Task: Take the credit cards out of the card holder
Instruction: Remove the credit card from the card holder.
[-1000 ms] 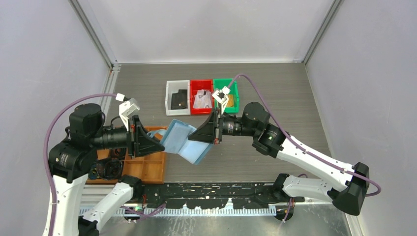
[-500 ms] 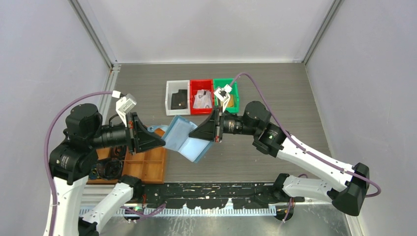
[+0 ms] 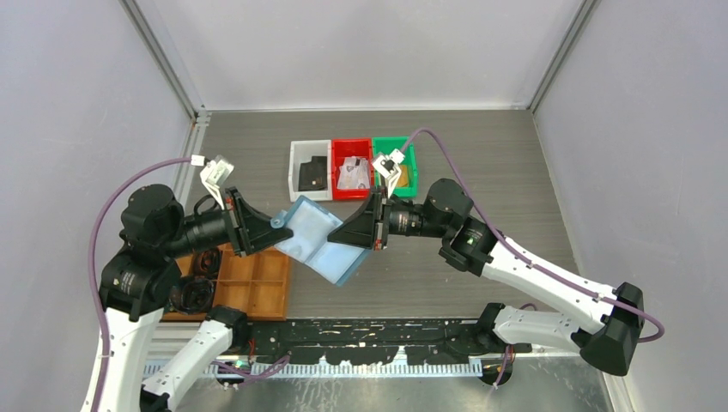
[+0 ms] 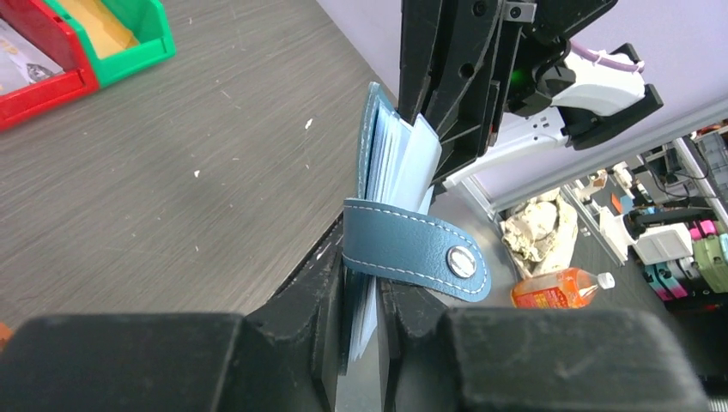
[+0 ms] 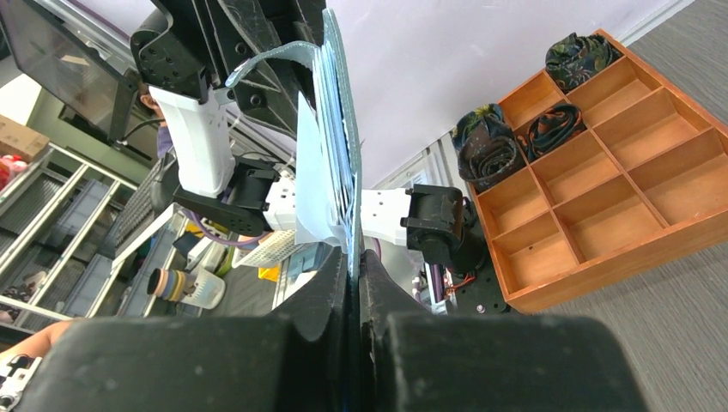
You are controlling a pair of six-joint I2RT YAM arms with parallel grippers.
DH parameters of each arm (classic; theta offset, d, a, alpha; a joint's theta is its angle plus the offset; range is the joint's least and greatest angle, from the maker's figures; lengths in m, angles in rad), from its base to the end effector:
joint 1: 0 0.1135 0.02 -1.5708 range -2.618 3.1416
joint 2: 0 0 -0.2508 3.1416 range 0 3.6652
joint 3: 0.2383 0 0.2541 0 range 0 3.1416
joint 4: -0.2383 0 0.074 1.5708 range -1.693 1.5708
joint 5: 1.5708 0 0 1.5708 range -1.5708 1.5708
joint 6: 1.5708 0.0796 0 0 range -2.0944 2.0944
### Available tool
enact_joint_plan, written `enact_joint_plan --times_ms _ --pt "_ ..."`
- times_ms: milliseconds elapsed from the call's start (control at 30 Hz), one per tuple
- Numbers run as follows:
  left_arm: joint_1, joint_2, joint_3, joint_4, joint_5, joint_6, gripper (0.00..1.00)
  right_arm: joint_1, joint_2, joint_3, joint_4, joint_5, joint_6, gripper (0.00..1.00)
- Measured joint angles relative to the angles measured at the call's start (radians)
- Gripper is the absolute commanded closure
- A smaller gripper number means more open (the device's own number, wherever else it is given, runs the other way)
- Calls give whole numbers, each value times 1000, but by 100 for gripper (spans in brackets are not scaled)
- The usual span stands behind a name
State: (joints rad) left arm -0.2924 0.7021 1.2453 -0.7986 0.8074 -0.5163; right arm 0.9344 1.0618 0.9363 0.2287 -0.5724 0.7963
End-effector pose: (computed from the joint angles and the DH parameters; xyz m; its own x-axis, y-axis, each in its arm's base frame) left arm 0.1115 -0.0936 0.4218 -0.6392 -0.1640 -0.7513 0.6360 0.4364 -0.6364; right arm 0.1379 0.2592 0.3756 -0.6693 0.1053 -0.7355 -0.7405 -0.0129 0.6720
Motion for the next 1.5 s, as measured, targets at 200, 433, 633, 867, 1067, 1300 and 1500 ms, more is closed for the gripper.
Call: enact_joint_plan --times_ms 200,433,633,867,1067,1300,1500 --pt "0 0 0 27 12 -39 70 0 1 0 13 3 1 99" --pt "0 19 8 53 115 -114 74 5 1 -4 33 3 1 99" --pt "0 31 35 54 145 -138 84 6 -6 -16 47 18 1 99" --pt "0 34 70 46 143 -131 82 14 -30 -21 70 25 1 99" --pt "0 31 77 50 150 -150 77 13 -36 -37 59 31 0 99" --pt "0 13 61 83 142 -184 80 12 -36 -43 51 37 0 99" --pt "0 -24 32 83 47 -102 72 12 -26 -43 54 34 11 99"
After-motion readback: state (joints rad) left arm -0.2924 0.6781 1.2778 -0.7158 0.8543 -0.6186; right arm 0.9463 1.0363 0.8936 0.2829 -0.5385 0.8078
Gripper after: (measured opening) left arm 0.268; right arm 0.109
